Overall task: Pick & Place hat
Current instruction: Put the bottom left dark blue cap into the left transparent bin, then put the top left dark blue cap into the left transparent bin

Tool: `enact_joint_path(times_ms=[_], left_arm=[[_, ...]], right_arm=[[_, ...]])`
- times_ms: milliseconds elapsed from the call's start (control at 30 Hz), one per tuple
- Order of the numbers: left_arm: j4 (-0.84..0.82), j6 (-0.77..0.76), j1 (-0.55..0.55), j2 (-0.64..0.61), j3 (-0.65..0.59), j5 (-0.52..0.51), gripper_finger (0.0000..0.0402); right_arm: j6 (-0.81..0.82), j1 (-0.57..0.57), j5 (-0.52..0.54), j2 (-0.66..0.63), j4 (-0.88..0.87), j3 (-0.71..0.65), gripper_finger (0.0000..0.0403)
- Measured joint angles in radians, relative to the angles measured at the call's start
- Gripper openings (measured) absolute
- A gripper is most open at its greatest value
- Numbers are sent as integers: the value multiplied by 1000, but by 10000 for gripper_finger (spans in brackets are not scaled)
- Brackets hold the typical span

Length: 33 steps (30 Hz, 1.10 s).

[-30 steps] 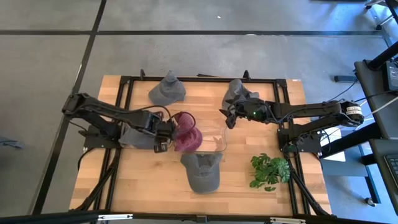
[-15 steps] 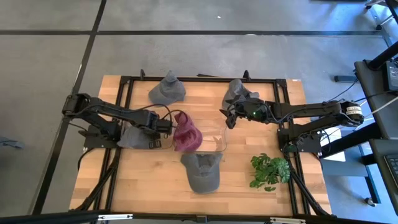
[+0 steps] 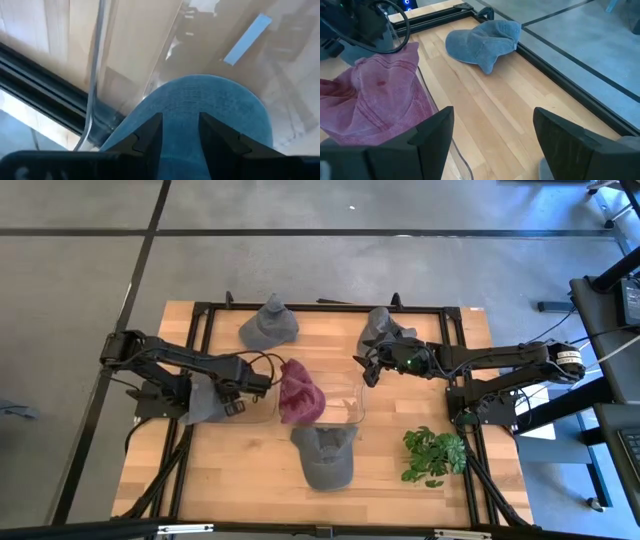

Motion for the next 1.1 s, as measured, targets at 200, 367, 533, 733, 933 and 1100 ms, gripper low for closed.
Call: enact_joint_path(times_ms=[200,367,533,733,933,1100], left_arm=[[-28,37,0,-16,83,-1,123],[-142,26,-1,-61,166,-42,121],[-90,18,8,-172,227,-214,121],[126,152,184,-275,237,-203,121],[430,467,426,-257,237,70,119],[629,636,581,-178,237,165,118]], right_arm=[[0,0,0,0,-2,0,273],[0,0,0,0,-4,0,273],[0,0,0,0,-3,0,273],[0,0,0,0,-1,0,273],[-27,0,0,0,-1,0,273],[-27,0,5,0,-1,0,273]])
